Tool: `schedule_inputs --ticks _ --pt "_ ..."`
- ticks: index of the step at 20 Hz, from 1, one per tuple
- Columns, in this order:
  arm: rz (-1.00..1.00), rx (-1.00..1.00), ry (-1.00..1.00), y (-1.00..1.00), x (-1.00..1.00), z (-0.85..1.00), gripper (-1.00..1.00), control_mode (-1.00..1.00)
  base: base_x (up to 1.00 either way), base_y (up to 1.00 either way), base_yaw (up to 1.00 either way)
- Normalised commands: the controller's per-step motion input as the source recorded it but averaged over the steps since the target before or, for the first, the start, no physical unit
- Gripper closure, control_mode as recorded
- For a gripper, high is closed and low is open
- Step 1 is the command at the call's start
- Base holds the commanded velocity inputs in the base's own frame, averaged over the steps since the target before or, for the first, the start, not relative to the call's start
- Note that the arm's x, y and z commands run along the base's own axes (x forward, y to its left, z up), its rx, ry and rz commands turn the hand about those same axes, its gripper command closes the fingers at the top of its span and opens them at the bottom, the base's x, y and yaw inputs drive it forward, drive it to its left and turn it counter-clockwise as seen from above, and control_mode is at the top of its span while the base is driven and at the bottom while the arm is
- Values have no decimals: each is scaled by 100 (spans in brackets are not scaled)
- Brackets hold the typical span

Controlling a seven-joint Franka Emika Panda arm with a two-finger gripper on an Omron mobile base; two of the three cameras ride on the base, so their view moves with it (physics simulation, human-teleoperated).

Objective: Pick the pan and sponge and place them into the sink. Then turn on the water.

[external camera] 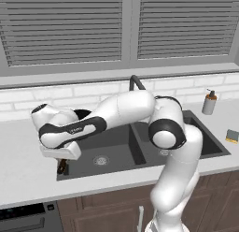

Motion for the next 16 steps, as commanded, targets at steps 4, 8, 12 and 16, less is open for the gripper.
schedule_inputs --ticks 4,8,12,16 --pt "-12 0 0 -25 3 0 100 -100 0 0 0" --pt "-22 0 7 -21 19 0 100 -100 0 0 0" --pt "-28 0 18 -9 20 0 100 -100 0 0 0" --pt "-24 0 13 -13 37 0 100 -100 0 0 0"
